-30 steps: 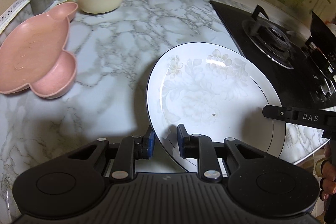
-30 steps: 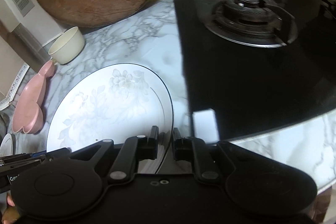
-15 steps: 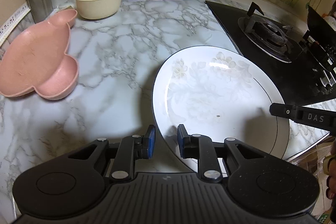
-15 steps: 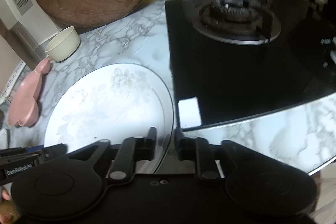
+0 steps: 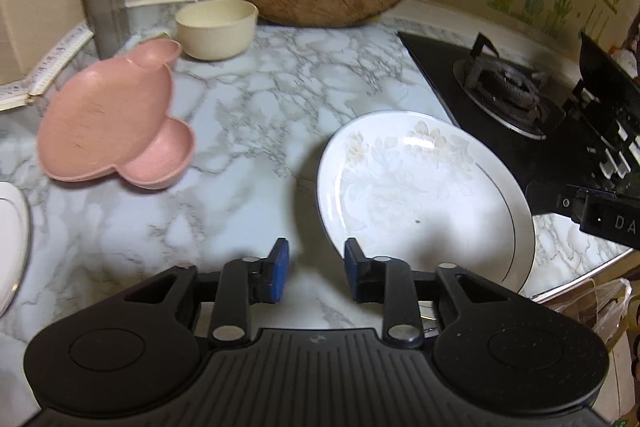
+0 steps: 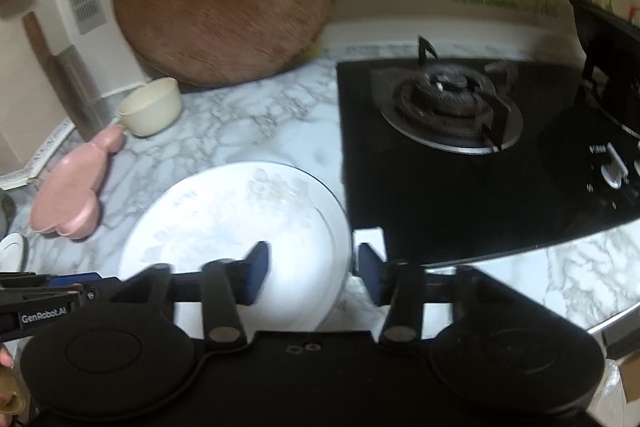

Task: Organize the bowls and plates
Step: 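Move both tools to the small white plate beside the pink pot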

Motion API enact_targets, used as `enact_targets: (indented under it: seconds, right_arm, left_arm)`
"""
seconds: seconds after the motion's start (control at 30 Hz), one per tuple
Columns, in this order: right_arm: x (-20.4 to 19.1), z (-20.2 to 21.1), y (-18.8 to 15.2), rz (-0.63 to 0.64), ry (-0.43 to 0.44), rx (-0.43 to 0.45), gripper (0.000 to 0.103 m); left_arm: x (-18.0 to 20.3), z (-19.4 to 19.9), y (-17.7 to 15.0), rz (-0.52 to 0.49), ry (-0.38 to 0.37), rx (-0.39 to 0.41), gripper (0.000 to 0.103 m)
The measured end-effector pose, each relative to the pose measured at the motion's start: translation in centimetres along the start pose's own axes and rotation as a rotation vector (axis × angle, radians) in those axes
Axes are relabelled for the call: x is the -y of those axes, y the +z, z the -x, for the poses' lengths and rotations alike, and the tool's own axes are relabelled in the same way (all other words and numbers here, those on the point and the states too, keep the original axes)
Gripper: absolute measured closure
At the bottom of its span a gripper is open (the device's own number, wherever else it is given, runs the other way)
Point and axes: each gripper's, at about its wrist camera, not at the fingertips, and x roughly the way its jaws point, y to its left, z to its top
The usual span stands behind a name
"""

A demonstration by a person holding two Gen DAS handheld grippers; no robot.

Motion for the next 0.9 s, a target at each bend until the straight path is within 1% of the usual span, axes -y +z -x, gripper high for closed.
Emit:
enact_targets:
  seconds: [0.07,0.13,0.23,0.3,0.33,0.4,0.47,0.57,0.6,0.63,0.67,0.7,0.8,0.83,0.87,0.9]
  right_arm:
    - [-0.9,0.6,0.0,0.023,0.011,0.019,0.046]
    - [-1.7,1.2,0.1,0.037,0.027,0.033,0.046]
    - [-3.0,2.1,0.2,0.058,0.055,0.052,0.045]
    - [-4.0,2.5,0.1,0.074,0.074,0.064,0.039]
    - [-4.5,2.8,0.1,0.082,0.086,0.07,0.038]
    - [-5.6,3.1,0.0,0.099,0.108,0.08,0.035]
    - [-6.8,3.5,-0.1,0.113,0.134,0.087,0.031]
    - [-8.8,3.9,-0.2,0.146,0.173,0.103,0.02]
    - [-9.5,4.0,-0.2,0.16,0.181,0.108,0.019]
    - [-10.2,4.0,-0.2,0.174,0.189,0.108,0.018]
    - [-10.9,4.0,-0.2,0.185,0.2,0.109,0.015]
    - [-11.5,4.1,-0.2,0.195,0.215,0.113,0.011]
    - [-13.6,4.1,-0.3,0.239,0.255,0.131,0.007]
    - [-14.3,4.0,-0.3,0.253,0.265,0.133,0.005]
    - [-15.0,4.0,-0.3,0.264,0.279,0.138,0.0]
    - [-15.6,4.0,-0.4,0.275,0.298,0.139,0.0]
  left_arm:
    - [-0.6,1.2,-0.2,0.013,0.009,0.029,0.052]
    - [-1.1,2.4,-0.3,0.012,0.026,0.064,0.051]
    - [-1.9,4.0,-0.5,0.019,0.044,0.092,0.051]
    - [-2.5,5.1,-0.7,0.025,0.059,0.116,0.051]
    - [-2.8,5.7,-0.9,0.026,0.072,0.131,0.051]
    - [-3.5,6.8,-1.3,0.029,0.095,0.155,0.046]
    - [-4.5,7.8,-1.7,0.047,0.114,0.176,0.036]
    - [-6.0,9.3,-2.2,0.074,0.158,0.207,0.035]
    - [-6.5,9.7,-2.3,0.083,0.172,0.216,0.034]
    - [-7.0,10.1,-2.4,0.094,0.187,0.223,0.031]
    - [-7.5,10.5,-2.6,0.104,0.203,0.231,0.028]
    - [-8.0,10.9,-2.8,0.114,0.219,0.243,0.026]
    - [-9.4,11.8,-3.4,0.143,0.256,0.263,0.026]
    - [-9.9,12.1,-3.6,0.155,0.268,0.265,0.025]
    - [-10.3,12.3,-3.9,0.166,0.283,0.266,0.025]
    - [-10.7,12.5,-4.1,0.176,0.298,0.268,0.025]
